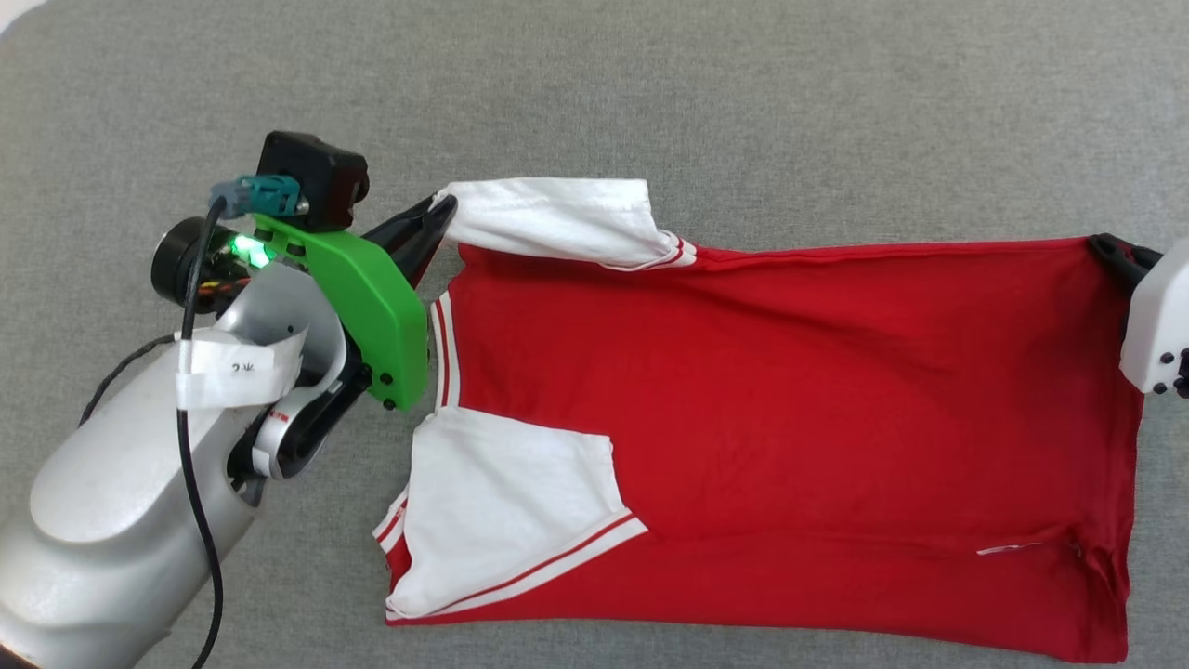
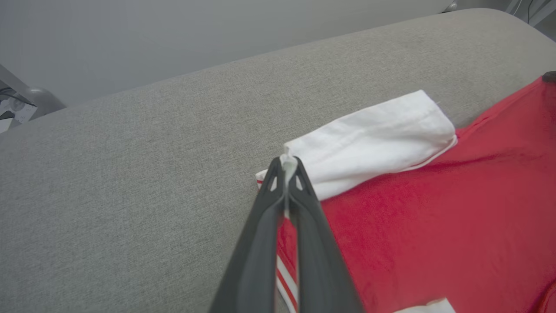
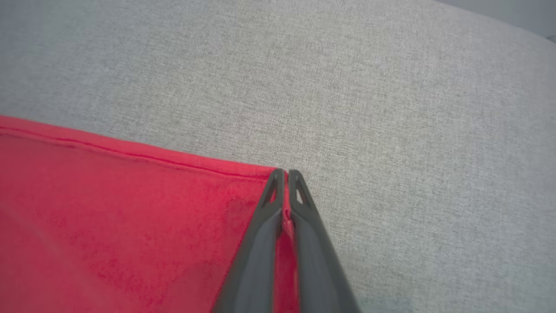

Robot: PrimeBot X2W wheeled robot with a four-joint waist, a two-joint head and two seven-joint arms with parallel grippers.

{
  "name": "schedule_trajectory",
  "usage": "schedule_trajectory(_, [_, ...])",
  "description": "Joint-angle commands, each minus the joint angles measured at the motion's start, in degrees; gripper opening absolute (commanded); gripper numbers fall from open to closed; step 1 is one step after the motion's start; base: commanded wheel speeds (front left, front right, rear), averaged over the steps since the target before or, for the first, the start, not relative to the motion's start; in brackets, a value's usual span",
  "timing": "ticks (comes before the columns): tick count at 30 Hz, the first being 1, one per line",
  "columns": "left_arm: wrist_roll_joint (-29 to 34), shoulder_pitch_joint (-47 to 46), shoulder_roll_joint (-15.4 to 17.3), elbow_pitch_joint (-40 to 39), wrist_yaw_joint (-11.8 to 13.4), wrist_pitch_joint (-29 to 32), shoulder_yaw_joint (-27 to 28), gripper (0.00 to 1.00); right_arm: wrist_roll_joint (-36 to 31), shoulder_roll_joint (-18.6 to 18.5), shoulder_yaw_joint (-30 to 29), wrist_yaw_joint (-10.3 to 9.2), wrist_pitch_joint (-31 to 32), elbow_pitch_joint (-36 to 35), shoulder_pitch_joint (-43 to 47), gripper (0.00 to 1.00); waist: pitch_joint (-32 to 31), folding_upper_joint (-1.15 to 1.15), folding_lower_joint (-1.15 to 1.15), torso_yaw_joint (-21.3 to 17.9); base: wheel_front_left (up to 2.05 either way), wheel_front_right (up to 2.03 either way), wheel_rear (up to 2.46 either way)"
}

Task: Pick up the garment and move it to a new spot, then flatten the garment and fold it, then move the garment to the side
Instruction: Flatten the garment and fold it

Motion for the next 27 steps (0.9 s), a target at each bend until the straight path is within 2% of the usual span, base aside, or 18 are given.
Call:
schedule_trajectory(1, [-0.6,1.5,0.0,0.3,0.3,-0.6,0.1,0.0,0.6,-0.3,-0.7,0.0,-1.2,-0.7,1.1,0.0,-3.1,0.0,0.0,-0.3,0.0,0.0,0.0])
schedule_trajectory(8, [-2.0,6.3,0.5,0.0,1.1,-2.0,-0.3,0.0,3.3,-0.9,-4.1,0.0,-5.3,-4.2,7.5,0.0,-7.2,0.0,0.0,0.3,0.0,0.0,0.0])
schedule_trajectory(15, [-3.2,12.6,1.6,-2.2,3.0,-3.3,-1.0,0.0,5.5,-0.6,-7.7,0.0,-6.6,-9.0,16.5,0.0,-10.4,0.0,0.0,0.8,0.0,0.0,0.0])
schedule_trajectory(21, [-4.8,19.4,2.7,-4.6,5.1,-4.0,-2.0,0.0,8.2,0.4,-10.1,0.0,-5.7,-14.4,25.3,0.0,-12.0,0.0,0.0,1.0,0.0,0.0,0.0])
schedule_trajectory(27, [-5.3,24.1,3.2,-4.4,5.2,-3.4,-4.6,0.0,9.6,0.1,-10.0,0.0,-3.1,-17.3,32.1,0.0,-12.2,0.0,0.0,1.0,0.0,0.0,0.0])
